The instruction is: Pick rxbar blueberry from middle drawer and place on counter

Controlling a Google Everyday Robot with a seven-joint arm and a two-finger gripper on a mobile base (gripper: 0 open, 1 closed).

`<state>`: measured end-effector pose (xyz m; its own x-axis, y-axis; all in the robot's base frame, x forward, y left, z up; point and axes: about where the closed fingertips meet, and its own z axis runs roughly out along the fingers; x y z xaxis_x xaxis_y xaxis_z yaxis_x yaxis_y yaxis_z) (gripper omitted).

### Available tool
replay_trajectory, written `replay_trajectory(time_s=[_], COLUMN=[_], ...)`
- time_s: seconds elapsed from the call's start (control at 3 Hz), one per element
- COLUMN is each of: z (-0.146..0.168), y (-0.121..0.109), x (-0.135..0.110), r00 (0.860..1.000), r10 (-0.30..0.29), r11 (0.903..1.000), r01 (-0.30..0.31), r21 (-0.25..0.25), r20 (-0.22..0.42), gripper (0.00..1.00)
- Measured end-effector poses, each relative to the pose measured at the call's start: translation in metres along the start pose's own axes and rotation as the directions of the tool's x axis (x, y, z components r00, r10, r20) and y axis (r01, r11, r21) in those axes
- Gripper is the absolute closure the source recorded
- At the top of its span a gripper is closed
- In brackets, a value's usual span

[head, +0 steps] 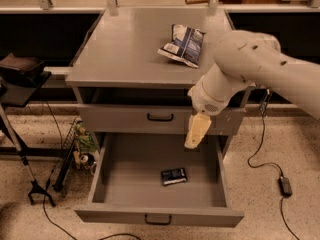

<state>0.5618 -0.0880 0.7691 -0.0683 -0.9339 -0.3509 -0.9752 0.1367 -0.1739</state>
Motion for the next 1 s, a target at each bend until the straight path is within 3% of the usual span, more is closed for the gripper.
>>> replay_trajectory(time_s=[0.67, 1.0], z=[0.032, 0.032], y=[0.052, 0.052], x=[0.041, 0.041], r00=[1.0, 1.0], r10=[0.008, 0.009], r11=[0.9936, 0.9936], r01=[-0.011, -0.011], r21=[-0.112, -0.112], r20=[-0.023, -0.023], gripper=[0.0, 0.0])
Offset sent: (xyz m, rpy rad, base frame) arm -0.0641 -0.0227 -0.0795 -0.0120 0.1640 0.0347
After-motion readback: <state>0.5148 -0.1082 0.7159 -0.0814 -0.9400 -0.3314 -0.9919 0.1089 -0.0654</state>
